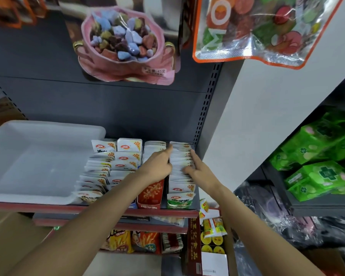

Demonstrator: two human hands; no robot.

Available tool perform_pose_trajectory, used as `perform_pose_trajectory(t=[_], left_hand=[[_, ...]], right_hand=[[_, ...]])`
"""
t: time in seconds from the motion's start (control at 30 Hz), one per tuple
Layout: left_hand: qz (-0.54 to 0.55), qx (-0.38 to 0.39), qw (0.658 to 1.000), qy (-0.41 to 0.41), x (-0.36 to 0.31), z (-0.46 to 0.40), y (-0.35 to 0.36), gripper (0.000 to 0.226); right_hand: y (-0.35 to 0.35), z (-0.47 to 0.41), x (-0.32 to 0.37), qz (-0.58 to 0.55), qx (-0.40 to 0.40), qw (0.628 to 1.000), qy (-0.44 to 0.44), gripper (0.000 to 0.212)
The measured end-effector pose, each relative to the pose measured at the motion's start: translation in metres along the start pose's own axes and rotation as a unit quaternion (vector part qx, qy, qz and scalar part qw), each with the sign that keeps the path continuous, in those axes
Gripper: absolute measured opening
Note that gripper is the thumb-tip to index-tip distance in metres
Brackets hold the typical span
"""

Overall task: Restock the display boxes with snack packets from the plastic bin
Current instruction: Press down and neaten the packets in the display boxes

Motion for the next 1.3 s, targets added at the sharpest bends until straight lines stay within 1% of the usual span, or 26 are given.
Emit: perform_pose_trajectory(t=[0.07, 0.13, 0.17, 0.27, 0.37, 0.43, 0.47, 0.53, 0.6, 0.63, 0.67, 0.7, 0.73, 0.8, 0.87, 0.93, 1.0, 1.03, 1.07, 1.1, 1.17, 1.23, 1.27, 1.3], left_hand=[[-0.068, -0.01, 0.997, 0.02, 0.001, -0.002, 0.004, 0.059], [-0.118, -0.055, 0.991, 0.038, 0.002, -0.007, 0.005, 0.053], [-0.137, -0.066, 0.987, 0.051, 0.004, -0.01, 0.005, 0.051], [-0.233, -0.043, 0.968, 0.083, 0.008, -0.012, 0.012, 0.054], [-0.299, -0.042, 0.95, 0.073, 0.016, -0.01, 0.015, 0.057], [-0.28, -0.038, 0.956, 0.078, 0.017, -0.008, 0.015, 0.058], [-0.257, -0.04, 0.961, 0.095, 0.016, -0.005, 0.014, 0.058], [-0.173, -0.084, 0.968, 0.161, 0.011, 0.006, 0.011, 0.053], [-0.08, -0.138, 0.962, 0.22, 0.009, 0.023, 0.008, 0.036], [-0.051, -0.146, 0.958, 0.241, 0.011, 0.03, 0.008, 0.026], [-0.04, -0.139, 0.955, 0.259, 0.014, 0.035, 0.01, 0.019], [-0.048, -0.126, 0.952, 0.275, 0.016, 0.041, 0.013, 0.015], [-0.065, -0.114, 0.947, 0.292, 0.018, 0.045, 0.017, 0.017], [-0.099, -0.088, 0.939, 0.317, 0.021, 0.053, 0.026, 0.029], [-0.125, -0.074, 0.934, 0.327, 0.023, 0.057, 0.031, 0.036], [-0.142, -0.074, 0.928, 0.337, 0.025, 0.062, 0.031, 0.034], [-0.156, -0.073, 0.916, 0.363, 0.026, 0.067, 0.032, 0.019], [-0.168, -0.066, 0.909, 0.375, 0.025, 0.071, 0.034, 0.016], [-0.183, -0.058, 0.905, 0.379, 0.026, 0.073, 0.037, 0.021], [-0.194, -0.057, 0.907, 0.37, 0.025, 0.075, 0.038, 0.025], [-0.193, -0.093, 0.916, 0.338, 0.022, 0.072, 0.038, 0.025], [-0.176, -0.133, 0.924, 0.312, 0.015, 0.069, 0.034, 0.016], [-0.18, -0.141, 0.927, 0.298, 0.011, 0.068, 0.033, 0.009], [-0.19, -0.139, 0.931, 0.279, 0.006, 0.067, 0.032, 0.008]], right_hand=[[0.002, 0.001, 0.006, 0.03, 0.026, 0.999, -0.018, 0.087], [0.009, -0.001, 0.008, 0.043, 0.035, 0.997, -0.045, 0.091], [0.011, -0.002, 0.007, 0.047, 0.031, 0.997, -0.053, 0.09], [0.013, 0.003, 0.004, 0.059, 0.016, 0.996, -0.058, 0.083], [0.017, 0.005, -0.002, 0.068, 0.011, 0.994, -0.083, 0.082], [0.017, 0.004, -0.003, 0.066, 0.016, 0.994, -0.091, 0.083], [0.015, 0.006, -0.001, 0.055, 0.023, 0.994, -0.092, 0.085], [0.01, 0.01, -0.002, 0.022, 0.033, 0.995, -0.088, 0.086], [0.002, 0.016, -0.008, -0.016, 0.022, 0.997, -0.069, 0.084], [-0.001, 0.017, -0.013, -0.027, 0.016, 0.998, -0.059, 0.089], [-0.004, 0.02, -0.017, -0.022, 0.015, 0.998, -0.05, 0.096], [-0.006, 0.022, -0.021, -0.015, 0.014, 0.999, -0.044, 0.098], [-0.007, 0.024, -0.024, -0.006, 0.012, 0.999, -0.04, 0.093], [-0.006, 0.027, -0.028, -0.014, 0.011, 0.999, -0.028, 0.081], [-0.003, 0.03, -0.031, -0.046, 0.017, 0.999, -0.014, 0.076], [-0.001, 0.033, -0.032, -0.077, 0.031, 0.997, -0.01, 0.069], [0.001, 0.04, -0.027, -0.084, 0.039, 0.996, -0.02, 0.061], [0.001, 0.043, -0.026, -0.084, 0.036, 0.996, -0.024, 0.063], [0.002, 0.044, -0.027, -0.074, 0.027, 0.997, -0.026, 0.066], [0.002, 0.046, -0.027, -0.068, 0.015, 0.997, -0.027, 0.066], [0.004, 0.047, -0.026, -0.061, -0.012, 0.998, -0.02, 0.062], [0.005, 0.047, -0.021, -0.064, -0.034, 0.997, -0.005, 0.062], [0.005, 0.046, -0.019, -0.06, -0.045, 0.997, 0.0, 0.063], [0.006, 0.046, -0.017, -0.051, -0.054, 0.997, 0.006, 0.062]])
Point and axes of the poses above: each hand's wrist, its own z-axis away from the middle knuckle, its own y-axis out of the palm, x = y × z, the point moved 3 cm from there along -z, towards the middle knuckle, and after that the axes turned 12 degrees about z, right-handed, at the moved point
